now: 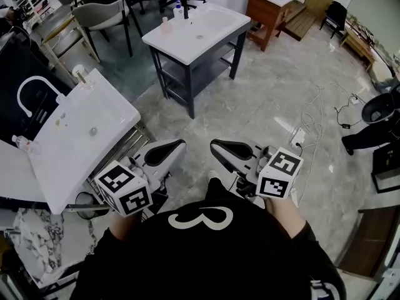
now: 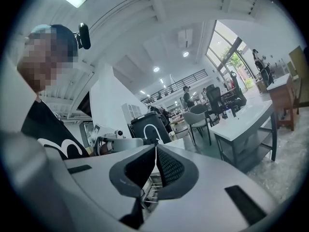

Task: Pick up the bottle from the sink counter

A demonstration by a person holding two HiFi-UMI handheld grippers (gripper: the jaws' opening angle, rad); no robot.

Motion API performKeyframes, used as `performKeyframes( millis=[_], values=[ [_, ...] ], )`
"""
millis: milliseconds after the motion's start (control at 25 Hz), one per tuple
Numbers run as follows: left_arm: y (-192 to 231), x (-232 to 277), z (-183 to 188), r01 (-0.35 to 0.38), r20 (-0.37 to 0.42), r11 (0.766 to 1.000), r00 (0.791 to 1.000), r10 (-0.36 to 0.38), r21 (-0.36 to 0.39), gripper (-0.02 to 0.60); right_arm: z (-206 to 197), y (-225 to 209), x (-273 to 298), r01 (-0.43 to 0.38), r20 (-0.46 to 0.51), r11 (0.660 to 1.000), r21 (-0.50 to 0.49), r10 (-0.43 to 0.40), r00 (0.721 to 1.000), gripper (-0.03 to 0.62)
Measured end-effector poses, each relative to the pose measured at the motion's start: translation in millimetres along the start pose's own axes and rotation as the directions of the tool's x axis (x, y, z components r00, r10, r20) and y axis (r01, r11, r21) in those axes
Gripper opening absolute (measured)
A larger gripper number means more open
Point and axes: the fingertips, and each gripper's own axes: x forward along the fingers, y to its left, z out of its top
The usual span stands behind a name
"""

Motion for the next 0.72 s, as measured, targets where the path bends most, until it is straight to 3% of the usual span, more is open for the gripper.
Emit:
performKeyframes(
  millis=[360, 720],
  values=[
    [23, 17, 11, -0.029, -0.007, 1.0, 1.0, 0.029, -0.004, 0.015, 14, -28, 14, -0.034, 0.002, 0.999, 0.01, 0.034, 0.999, 0.014],
    [77, 82, 22, -0.062, -0.048, 0.997, 0.997, 0.06, -0.043, 0.015, 29, -114, 31, -0.043, -0.021, 0.997, 0.06, 0.044, 0.999, 0.014]
  ],
)
